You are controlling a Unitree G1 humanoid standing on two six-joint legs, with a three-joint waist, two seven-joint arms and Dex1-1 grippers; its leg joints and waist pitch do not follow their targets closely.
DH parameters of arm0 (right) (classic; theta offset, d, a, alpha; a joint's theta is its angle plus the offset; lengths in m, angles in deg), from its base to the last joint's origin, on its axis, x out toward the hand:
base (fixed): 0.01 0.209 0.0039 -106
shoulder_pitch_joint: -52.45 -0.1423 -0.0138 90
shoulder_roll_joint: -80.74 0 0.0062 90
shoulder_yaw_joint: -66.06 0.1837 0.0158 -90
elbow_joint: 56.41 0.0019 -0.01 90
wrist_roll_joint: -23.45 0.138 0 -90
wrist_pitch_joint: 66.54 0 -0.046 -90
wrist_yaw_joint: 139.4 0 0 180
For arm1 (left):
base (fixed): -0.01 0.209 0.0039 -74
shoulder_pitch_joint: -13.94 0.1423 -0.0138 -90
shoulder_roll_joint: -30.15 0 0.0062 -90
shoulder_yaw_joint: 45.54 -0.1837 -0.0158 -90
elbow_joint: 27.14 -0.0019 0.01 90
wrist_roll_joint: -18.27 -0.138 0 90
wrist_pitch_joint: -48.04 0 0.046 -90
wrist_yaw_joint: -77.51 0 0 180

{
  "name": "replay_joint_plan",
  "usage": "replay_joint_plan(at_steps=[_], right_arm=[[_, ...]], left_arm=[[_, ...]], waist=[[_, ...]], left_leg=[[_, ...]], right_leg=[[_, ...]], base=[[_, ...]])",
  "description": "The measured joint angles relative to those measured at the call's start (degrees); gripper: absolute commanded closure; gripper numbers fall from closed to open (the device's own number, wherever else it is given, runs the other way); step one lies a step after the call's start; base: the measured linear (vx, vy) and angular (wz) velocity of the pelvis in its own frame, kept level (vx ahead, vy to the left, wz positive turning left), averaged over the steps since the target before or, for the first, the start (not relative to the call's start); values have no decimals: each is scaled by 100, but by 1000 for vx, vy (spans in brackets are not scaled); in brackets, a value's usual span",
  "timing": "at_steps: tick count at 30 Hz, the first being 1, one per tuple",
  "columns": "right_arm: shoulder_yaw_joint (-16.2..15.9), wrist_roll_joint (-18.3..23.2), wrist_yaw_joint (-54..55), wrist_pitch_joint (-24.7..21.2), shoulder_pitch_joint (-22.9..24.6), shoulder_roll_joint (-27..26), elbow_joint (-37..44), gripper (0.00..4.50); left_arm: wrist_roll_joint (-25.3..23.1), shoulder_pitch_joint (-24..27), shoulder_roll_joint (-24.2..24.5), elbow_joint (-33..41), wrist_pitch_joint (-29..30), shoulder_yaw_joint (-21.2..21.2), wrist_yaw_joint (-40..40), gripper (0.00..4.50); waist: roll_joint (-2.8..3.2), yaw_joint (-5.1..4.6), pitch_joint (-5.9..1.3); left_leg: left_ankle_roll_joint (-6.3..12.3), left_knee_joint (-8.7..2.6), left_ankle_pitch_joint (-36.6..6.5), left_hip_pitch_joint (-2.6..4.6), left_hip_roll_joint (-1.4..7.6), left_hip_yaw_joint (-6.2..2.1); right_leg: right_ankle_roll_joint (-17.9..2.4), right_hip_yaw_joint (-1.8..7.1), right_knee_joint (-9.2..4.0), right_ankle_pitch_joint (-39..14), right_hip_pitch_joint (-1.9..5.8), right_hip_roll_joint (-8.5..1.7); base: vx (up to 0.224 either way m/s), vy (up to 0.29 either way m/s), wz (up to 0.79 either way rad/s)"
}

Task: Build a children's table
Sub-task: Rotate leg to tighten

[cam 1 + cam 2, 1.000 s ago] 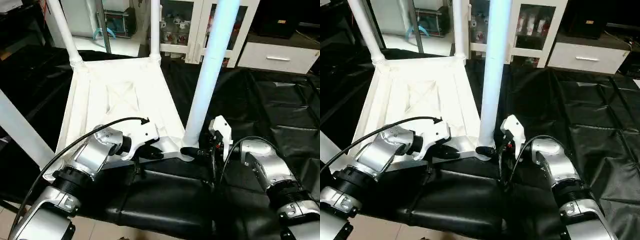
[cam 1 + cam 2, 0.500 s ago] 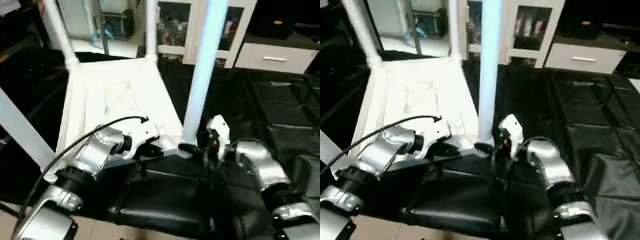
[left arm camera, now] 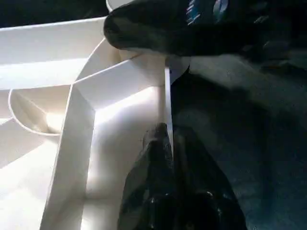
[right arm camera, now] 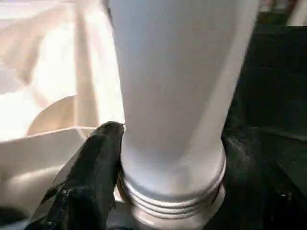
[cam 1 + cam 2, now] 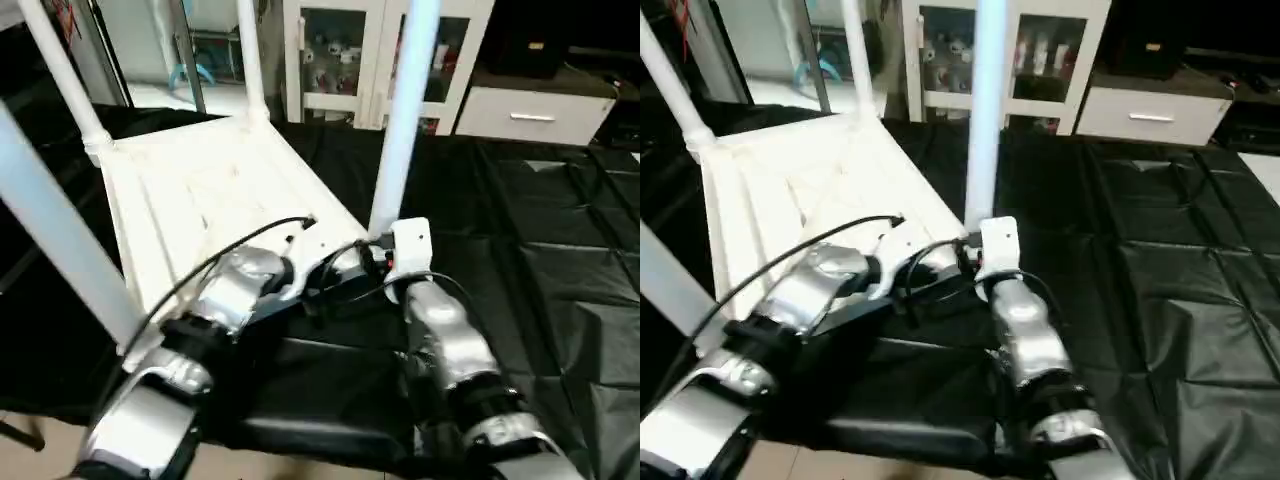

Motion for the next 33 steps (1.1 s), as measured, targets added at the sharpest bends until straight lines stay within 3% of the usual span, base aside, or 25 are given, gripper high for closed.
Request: replay_joint_plan(at_steps=[10, 12, 17, 22, 26, 33], right_arm=[[-39, -189, 398, 137, 9, -56, 40, 176], [-43, -191, 405, 137, 19, -60, 59, 120], [-49, -271, 488, 88, 121, -60, 266, 64], [-51, -272, 484, -96, 216, -16, 517, 52], [-53, -257, 344, -267, 470, 62, 968, 52], [97, 707, -1193, -752, 912, 629, 2062, 52]], left_arm=[[58, -3, -11, -23, -145, 49, -1, 450], [58, -4, -3, -49, -197, 50, 11, 450], [93, -4, 32, -63, -255, 51, 109, 450], [96, -4, 49, -64, -290, 48, 186, 450], [103, -3, 49, -56, -338, 5, 302, 450], [141, 75, 267, 60, -377, -49, 590, 450]], waist=[[30, 13, 18], [36, 12, 22], [39, 17, 23], [48, 39, 29], [69, 131, 42], [73, 137, 44]], left_leg=[[9, -21, -7, -7, -1, 0], [8, -22, -6, -6, -1, 0], [8, -24, -7, -8, -1, 0], [8, -24, -7, -8, -1, 0], [8, -28, -7, -10, -1, 1], [8, -31, -6, -9, 1, 2]], right_leg=[[3, -3, -23, -3, -15, 0], [3, -3, -23, -3, -15, 0], [4, -3, -27, -3, -15, 0], [4, -3, -27, -3, -15, 0], [6, -3, -31, -4, -15, -1], [9, 2, -30, -6, 0, -1]], base=[[0, 0, 0], [0, 0, 0], [0, 0, 0], [0, 0, 0], [0, 0, 0], [0, 0, 0]])
